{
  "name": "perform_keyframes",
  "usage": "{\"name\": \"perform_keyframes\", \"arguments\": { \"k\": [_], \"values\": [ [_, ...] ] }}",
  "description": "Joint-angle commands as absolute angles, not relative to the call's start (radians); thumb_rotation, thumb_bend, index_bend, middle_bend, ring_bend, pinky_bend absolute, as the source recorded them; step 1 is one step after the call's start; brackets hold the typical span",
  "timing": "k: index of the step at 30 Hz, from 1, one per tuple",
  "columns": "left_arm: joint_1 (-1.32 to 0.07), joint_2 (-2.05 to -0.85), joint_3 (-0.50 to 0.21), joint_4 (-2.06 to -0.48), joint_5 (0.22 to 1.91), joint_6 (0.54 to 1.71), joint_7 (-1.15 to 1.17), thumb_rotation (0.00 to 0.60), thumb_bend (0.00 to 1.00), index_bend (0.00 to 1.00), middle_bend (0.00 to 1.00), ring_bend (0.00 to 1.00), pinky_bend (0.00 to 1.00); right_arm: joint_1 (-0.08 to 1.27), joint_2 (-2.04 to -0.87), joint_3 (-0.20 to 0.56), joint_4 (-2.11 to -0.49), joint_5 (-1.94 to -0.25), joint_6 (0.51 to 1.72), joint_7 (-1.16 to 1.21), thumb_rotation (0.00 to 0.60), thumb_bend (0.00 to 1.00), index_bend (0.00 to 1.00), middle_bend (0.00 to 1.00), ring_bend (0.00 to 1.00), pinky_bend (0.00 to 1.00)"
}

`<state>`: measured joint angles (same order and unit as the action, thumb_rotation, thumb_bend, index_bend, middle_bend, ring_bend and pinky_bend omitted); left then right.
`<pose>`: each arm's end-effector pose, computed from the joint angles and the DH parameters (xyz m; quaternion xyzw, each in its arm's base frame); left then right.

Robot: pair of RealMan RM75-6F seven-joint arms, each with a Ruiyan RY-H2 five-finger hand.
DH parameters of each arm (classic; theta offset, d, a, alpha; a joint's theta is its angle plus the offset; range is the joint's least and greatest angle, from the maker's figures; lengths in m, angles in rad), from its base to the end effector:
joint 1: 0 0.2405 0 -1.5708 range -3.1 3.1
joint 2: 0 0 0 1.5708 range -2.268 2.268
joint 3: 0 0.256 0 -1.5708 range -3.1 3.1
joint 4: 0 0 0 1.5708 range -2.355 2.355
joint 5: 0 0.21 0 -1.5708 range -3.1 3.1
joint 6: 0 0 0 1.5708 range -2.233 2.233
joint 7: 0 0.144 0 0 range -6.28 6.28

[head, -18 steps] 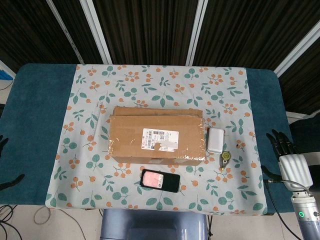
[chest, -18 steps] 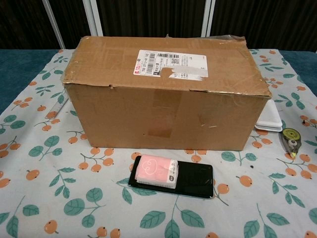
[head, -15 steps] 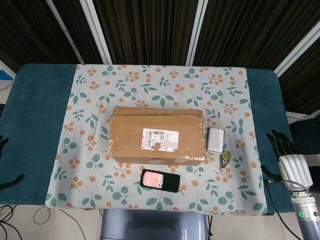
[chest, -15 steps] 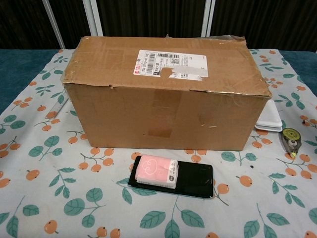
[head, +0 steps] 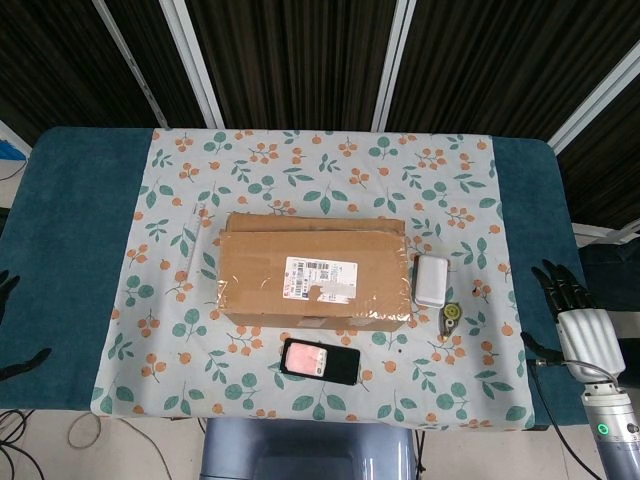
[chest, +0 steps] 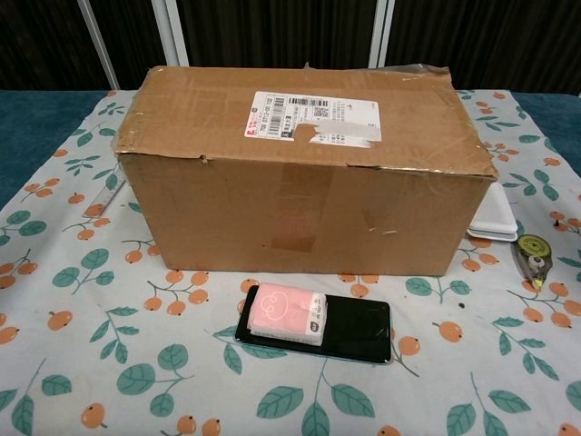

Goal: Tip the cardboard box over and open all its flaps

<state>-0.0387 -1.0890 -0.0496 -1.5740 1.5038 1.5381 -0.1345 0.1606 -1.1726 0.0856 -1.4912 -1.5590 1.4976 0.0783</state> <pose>-0.3247 0.1668 0.1795 -0.5615 -0.4024 -0.4135 0.5931 -0.3036 -0.2132 0.1568 0.6106 -0.3427 0.4383 0.5635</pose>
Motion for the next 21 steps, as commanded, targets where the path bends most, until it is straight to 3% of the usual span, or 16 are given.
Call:
{"name": "perform_keyframes", "arguments": {
  "k": [1,5,12,16,21],
  "values": [
    [-0.042,-1.093,-0.049,-1.568,1.509,1.537,-0.126,0.600,0.05,0.00,0.00,0.00,0.00,0.162,-1.164,0.088,-1.506,-1.561,1.498,0.078,0.600,0.26,0.00,0.00,0.00,0.22],
    [-0.042,-1.096,-0.048,-1.564,1.512,1.539,-0.129,0.600,0.05,0.00,0.00,0.00,0.00,0.167,-1.138,0.101,-1.564,-1.545,1.491,0.089,0.600,0.30,0.00,0.00,0.00,0.22],
    [-0.042,-1.092,-0.047,-1.563,1.506,1.532,-0.137,0.600,0.05,0.00,0.00,0.00,0.00,0.216,-1.053,0.159,-1.736,-1.490,1.426,0.078,0.600,0.74,0.00,0.00,0.01,0.22],
    [-0.043,-1.091,-0.046,-1.563,1.504,1.528,-0.136,0.600,0.05,0.00,0.00,0.00,0.00,0.288,-1.008,0.228,-1.816,-1.439,1.357,0.041,0.600,0.89,0.04,0.06,0.07,0.23],
    [-0.044,-1.090,-0.045,-1.565,1.502,1.524,-0.129,0.600,0.05,0.00,0.00,0.00,0.00,0.380,-0.986,0.307,-1.864,-1.335,1.251,0.022,0.600,1.00,0.07,0.09,0.10,0.24]
  ]
}}
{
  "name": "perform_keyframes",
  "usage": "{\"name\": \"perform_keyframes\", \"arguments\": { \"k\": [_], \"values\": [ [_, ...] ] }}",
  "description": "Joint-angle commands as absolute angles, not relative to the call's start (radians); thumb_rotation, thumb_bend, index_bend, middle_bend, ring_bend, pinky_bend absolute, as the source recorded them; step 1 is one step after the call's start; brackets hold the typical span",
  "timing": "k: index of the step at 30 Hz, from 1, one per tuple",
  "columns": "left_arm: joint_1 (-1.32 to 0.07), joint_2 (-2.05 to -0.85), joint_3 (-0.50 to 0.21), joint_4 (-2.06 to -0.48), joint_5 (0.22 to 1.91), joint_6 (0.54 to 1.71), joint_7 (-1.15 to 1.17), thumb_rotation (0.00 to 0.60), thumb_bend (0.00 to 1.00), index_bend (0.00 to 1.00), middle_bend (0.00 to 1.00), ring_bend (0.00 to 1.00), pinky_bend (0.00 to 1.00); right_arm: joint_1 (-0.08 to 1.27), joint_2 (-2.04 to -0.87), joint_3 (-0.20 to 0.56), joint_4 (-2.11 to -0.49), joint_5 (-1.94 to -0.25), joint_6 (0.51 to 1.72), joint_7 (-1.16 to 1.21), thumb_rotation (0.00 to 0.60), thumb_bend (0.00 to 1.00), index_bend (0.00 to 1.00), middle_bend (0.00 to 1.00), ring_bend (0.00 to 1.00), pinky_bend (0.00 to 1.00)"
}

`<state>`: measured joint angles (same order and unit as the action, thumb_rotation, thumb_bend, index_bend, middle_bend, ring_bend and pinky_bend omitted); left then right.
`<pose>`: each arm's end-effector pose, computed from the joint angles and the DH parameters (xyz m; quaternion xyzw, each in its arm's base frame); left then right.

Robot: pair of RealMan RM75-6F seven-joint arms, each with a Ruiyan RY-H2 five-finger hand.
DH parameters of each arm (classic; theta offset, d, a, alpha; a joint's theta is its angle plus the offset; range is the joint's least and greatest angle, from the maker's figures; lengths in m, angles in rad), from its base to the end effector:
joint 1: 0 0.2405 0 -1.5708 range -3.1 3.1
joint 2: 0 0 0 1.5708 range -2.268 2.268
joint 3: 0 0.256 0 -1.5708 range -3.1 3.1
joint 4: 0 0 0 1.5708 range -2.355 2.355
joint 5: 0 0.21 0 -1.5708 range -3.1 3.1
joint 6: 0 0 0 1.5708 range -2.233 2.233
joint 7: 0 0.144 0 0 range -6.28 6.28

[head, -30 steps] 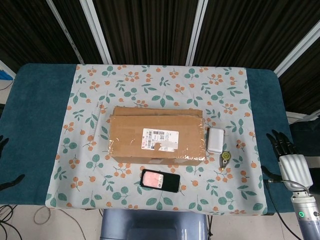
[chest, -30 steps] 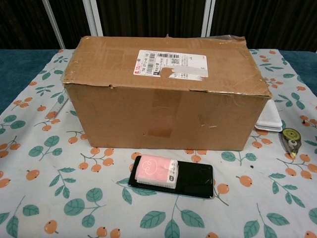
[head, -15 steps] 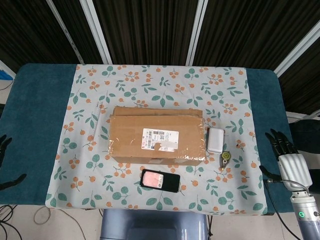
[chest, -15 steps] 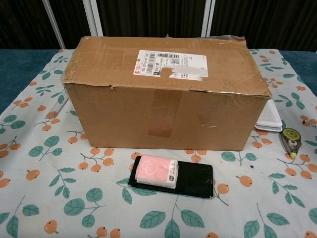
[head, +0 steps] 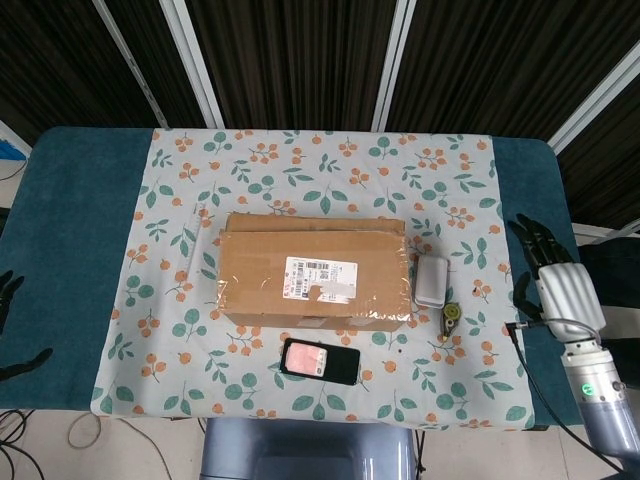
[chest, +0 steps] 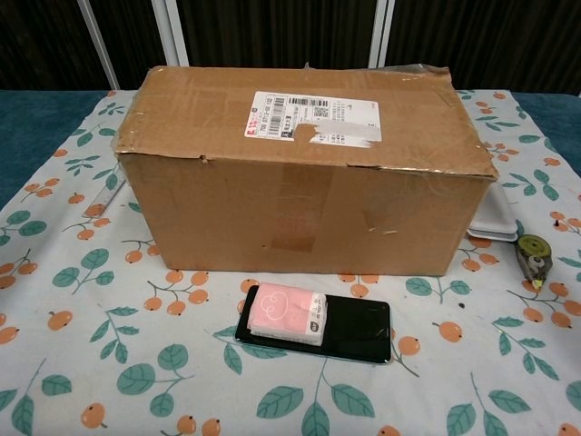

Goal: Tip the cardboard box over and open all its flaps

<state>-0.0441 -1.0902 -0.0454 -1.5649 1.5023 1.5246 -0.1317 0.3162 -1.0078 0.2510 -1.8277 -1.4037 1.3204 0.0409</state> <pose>-0.3268 0.1678 0.1779 -0.5670 -0.4036 -0.4064 0.5920 -0.2157 -0.2744 0.1852 0.5929 -0.3719 0.5020 0.5082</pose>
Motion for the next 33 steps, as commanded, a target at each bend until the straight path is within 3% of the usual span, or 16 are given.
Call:
{"name": "perform_keyframes", "arguments": {
  "k": [1,5,8,12,16,21,33],
  "values": [
    [-0.044,-1.090,-0.045,-1.565,1.501,1.523,-0.125,0.600,0.05,0.00,0.00,0.00,0.00,0.412,-0.985,0.330,-1.868,-1.297,1.212,0.016,0.600,1.00,0.07,0.09,0.10,0.24],
    [-0.045,-1.093,-0.048,-1.566,1.490,1.518,-0.118,0.600,0.05,0.00,0.00,0.00,0.00,0.510,-0.987,0.380,-1.864,-1.178,1.091,-0.021,0.600,1.00,0.09,0.12,0.12,0.25],
    [-0.047,-1.093,-0.050,-1.571,1.480,1.511,-0.116,0.600,0.05,0.00,0.00,0.00,0.00,0.577,-1.005,0.400,-1.838,-1.117,1.025,-0.056,0.600,1.00,0.16,0.18,0.19,0.27],
    [-0.051,-1.091,-0.050,-1.577,1.472,1.498,-0.105,0.600,0.05,0.00,0.00,0.00,0.00,0.654,-1.056,0.410,-1.780,-1.062,0.965,-0.090,0.600,1.00,0.25,0.26,0.26,0.32],
    [-0.054,-1.091,-0.050,-1.579,1.465,1.488,-0.096,0.600,0.05,0.00,0.00,0.00,0.00,0.726,-1.118,0.412,-1.707,-1.018,0.921,-0.121,0.600,1.00,0.27,0.27,0.27,0.33],
    [-0.058,-1.089,-0.055,-1.586,1.447,1.473,-0.104,0.600,0.05,0.00,0.00,0.00,0.00,0.806,-1.203,0.402,-1.631,-0.959,0.879,-0.166,0.600,1.00,0.28,0.27,0.28,0.33],
    [-0.061,-1.084,-0.056,-1.591,1.443,1.464,-0.116,0.600,0.05,0.00,0.00,0.00,0.00,0.861,-1.284,0.361,-1.587,-0.904,0.890,-0.234,0.600,1.00,0.37,0.37,0.38,0.38]
  ]
}}
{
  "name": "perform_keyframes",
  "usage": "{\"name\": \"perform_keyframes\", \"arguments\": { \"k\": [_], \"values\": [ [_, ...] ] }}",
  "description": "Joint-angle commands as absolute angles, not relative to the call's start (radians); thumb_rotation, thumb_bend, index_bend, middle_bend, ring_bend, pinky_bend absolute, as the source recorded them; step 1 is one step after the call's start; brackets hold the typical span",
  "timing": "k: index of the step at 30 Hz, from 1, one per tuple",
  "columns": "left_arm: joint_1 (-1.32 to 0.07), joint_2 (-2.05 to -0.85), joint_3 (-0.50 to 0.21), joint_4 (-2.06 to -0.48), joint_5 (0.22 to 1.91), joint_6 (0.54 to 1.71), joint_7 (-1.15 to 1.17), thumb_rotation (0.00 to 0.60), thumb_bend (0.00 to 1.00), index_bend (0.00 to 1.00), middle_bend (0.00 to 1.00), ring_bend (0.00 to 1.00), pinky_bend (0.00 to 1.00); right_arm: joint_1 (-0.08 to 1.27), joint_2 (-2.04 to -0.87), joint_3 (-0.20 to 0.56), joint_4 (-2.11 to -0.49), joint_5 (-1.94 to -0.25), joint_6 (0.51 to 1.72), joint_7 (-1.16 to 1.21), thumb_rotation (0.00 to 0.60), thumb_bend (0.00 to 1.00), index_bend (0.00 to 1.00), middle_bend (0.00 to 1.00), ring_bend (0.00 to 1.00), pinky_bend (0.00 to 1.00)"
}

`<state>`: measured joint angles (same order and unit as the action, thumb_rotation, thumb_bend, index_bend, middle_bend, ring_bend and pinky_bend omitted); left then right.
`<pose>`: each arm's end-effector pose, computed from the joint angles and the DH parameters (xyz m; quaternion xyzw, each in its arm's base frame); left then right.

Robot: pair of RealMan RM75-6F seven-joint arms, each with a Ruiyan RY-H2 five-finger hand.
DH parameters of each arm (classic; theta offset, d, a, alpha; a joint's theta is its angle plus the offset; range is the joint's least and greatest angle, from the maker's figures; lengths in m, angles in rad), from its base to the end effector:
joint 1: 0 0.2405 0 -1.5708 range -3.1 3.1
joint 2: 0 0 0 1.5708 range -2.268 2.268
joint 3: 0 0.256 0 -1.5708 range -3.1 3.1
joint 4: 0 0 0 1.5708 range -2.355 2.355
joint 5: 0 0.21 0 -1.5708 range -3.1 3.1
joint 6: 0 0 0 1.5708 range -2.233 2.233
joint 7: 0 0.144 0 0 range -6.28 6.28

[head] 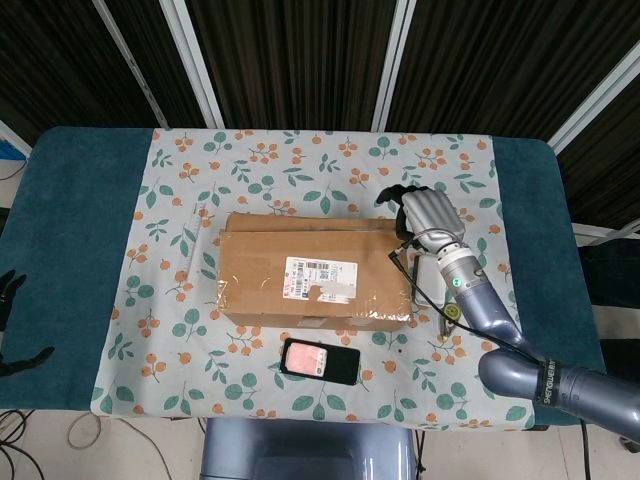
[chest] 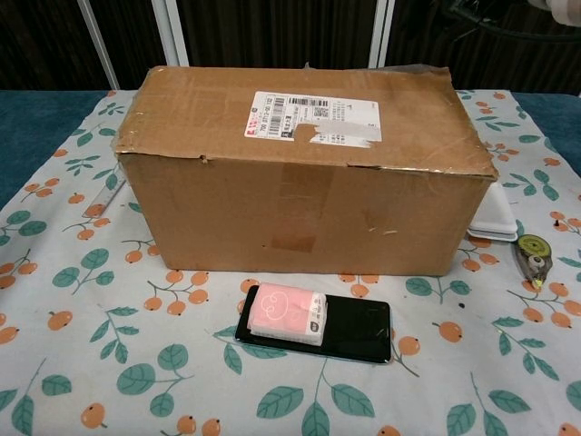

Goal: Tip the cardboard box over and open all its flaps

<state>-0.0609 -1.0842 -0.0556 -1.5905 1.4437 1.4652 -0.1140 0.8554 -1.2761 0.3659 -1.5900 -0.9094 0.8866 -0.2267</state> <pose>-0.3300 0.1748 0.1746 -0.5592 -0.4263 -0.3882 0.5957 -0.1041 -0.4101 0.0931 0.6705 -0.4059 0.4430 0.4352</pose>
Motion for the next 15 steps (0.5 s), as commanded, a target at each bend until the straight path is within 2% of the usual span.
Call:
{"name": "perform_keyframes", "arguments": {
  "k": [1,15],
  "values": [
    [-0.061,-1.083,-0.055,-1.590,1.443,1.464,-0.117,0.600,0.05,0.00,0.00,0.00,0.00,0.864,-1.287,0.358,-1.586,-0.902,0.893,-0.239,0.600,1.00,0.37,0.38,0.39,0.39],
    [-0.062,-1.078,-0.055,-1.594,1.444,1.462,-0.140,0.600,0.05,0.00,0.00,0.00,0.00,0.884,-1.315,0.328,-1.598,-0.880,0.906,-0.271,0.600,1.00,0.37,0.37,0.39,0.39]
  ]
}}
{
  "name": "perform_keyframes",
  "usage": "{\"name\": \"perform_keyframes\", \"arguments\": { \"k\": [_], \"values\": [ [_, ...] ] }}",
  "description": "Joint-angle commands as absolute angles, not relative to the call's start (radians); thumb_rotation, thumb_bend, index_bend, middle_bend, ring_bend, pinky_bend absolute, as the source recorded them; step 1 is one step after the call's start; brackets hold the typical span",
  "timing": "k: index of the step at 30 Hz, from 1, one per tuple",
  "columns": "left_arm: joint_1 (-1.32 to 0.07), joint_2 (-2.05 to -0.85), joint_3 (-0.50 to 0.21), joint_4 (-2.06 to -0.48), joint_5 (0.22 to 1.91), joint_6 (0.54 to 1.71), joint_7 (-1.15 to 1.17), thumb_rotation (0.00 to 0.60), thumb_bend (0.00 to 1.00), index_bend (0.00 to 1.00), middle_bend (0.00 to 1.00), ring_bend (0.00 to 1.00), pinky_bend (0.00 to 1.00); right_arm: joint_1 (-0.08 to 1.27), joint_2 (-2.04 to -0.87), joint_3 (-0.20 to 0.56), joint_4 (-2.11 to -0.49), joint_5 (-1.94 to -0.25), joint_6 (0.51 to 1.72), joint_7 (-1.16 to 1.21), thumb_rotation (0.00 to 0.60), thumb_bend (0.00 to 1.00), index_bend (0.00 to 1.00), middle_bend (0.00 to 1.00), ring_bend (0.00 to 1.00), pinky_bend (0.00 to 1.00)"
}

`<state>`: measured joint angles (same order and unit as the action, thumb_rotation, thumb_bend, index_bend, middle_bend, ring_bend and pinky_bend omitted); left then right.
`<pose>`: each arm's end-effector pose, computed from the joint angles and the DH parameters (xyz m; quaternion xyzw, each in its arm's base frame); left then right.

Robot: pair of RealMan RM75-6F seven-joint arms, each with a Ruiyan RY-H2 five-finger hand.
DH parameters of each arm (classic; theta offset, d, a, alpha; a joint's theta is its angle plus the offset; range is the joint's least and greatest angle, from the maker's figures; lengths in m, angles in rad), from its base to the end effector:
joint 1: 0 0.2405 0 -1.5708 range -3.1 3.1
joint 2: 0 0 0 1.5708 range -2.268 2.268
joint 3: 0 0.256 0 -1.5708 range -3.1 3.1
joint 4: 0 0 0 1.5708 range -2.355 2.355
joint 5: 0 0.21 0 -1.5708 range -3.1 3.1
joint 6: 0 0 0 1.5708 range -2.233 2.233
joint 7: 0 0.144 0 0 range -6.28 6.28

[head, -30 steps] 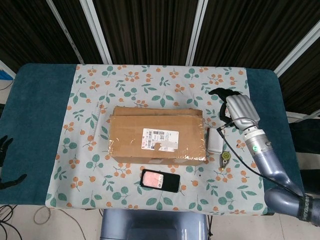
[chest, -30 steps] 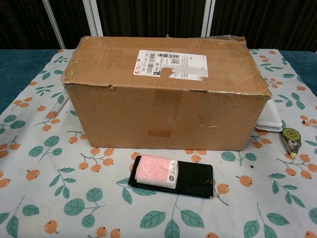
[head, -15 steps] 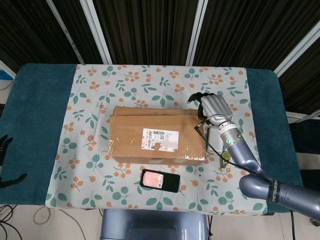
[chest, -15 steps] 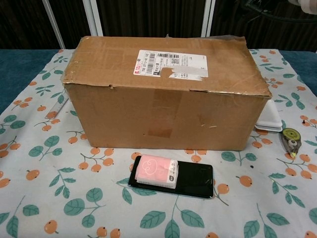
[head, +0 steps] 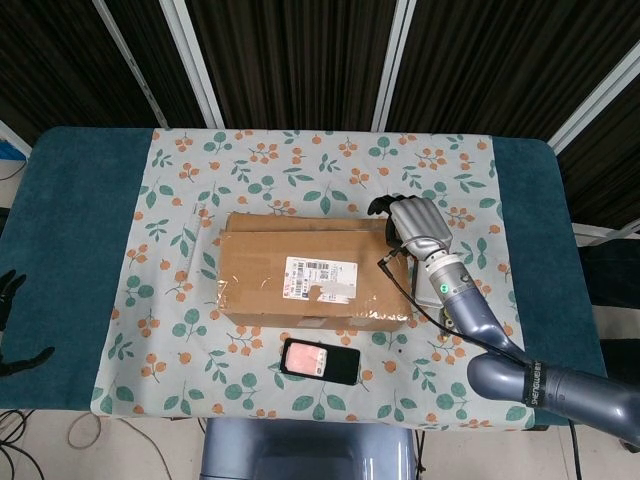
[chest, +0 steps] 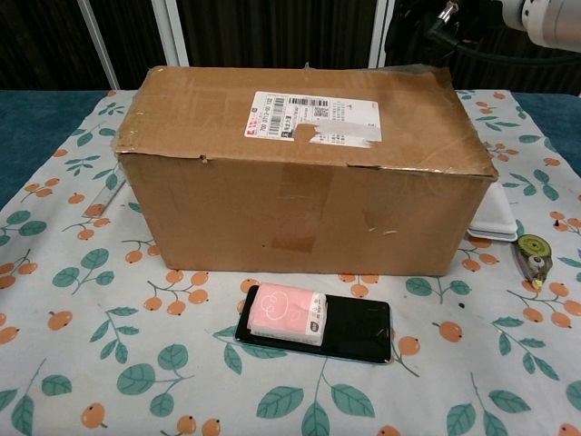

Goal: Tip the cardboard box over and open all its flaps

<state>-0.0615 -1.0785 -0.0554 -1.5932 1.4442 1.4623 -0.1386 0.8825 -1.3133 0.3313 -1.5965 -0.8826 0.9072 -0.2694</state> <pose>-0.3299 0.1749 0.1758 -0.5553 -0.4329 -0.3940 0.5908 -0.0987 -0.4042 0.0749 0.6825 -0.4052 0.4311 0.4291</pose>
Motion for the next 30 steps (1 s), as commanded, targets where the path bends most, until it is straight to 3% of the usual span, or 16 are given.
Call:
{"name": "perform_keyframes", "arguments": {
  "k": [1,14,24,30],
  "values": [
    [-0.062,-1.078,-0.055,-1.594,1.445,1.462,-0.141,0.600,0.05,0.00,0.00,0.00,0.00,0.885,-1.317,0.325,-1.599,-0.878,0.905,-0.273,0.600,1.00,0.37,0.37,0.39,0.39],
    [-0.062,-1.077,-0.055,-1.594,1.447,1.462,-0.145,0.600,0.05,0.00,0.00,0.00,0.00,0.896,-1.333,0.302,-1.598,-0.860,0.901,-0.285,0.600,1.00,0.44,0.42,0.44,0.40],
    [-0.063,-1.076,-0.056,-1.596,1.444,1.460,-0.154,0.600,0.05,0.00,0.00,0.00,0.00,0.915,-1.333,0.317,-1.623,-0.879,0.927,-0.296,0.600,1.00,0.50,0.52,0.54,0.53],
    [-0.062,-1.074,-0.056,-1.597,1.444,1.461,-0.160,0.600,0.05,0.00,0.00,0.00,0.00,0.922,-1.313,0.326,-1.665,-0.873,0.936,-0.308,0.600,1.00,0.50,0.53,0.55,0.58]
  ]
}}
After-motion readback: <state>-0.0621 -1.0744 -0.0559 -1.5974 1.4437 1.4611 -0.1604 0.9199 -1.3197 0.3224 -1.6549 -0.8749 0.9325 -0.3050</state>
